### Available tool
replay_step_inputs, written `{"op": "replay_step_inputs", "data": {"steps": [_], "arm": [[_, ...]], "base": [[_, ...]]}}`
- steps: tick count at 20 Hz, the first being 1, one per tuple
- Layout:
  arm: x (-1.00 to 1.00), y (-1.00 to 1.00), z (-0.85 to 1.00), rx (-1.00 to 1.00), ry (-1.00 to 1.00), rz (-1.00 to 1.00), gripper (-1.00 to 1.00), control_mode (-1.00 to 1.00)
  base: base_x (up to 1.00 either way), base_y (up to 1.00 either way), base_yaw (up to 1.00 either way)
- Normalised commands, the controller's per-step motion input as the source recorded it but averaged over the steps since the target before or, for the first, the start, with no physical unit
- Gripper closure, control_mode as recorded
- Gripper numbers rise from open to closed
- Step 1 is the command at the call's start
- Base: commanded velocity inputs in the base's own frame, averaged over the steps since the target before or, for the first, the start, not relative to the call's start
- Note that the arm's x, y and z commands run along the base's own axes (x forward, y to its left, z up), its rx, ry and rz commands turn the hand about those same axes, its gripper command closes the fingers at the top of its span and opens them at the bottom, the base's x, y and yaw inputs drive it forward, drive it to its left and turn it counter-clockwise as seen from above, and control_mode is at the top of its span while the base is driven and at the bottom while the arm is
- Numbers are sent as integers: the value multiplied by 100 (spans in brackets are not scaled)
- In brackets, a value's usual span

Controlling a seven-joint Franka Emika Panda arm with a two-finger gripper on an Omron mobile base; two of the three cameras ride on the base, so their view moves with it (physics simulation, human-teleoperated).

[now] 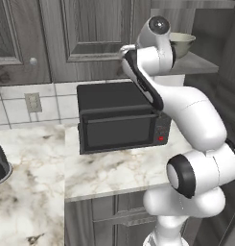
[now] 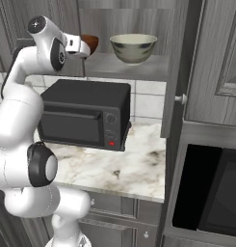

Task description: Move the bowls from the cabinet to the plates on the dining table.

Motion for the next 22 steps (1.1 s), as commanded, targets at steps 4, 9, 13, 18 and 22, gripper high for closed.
{"op": "replay_step_inputs", "data": {"steps": [4,9,13,18,22], "arm": [[19,0,1,0,0,0,100,-100],[4,0,0,0,-3,0,100,-100],[0,1,0,0,-6,0,100,-100],[-14,10,0,0,-9,0,100,-100],[-31,14,0,1,-11,0,100,-100]], "base": [[0,0,0],[0,0,0],[0,0,0],[0,0,0],[0,0,0]]}}
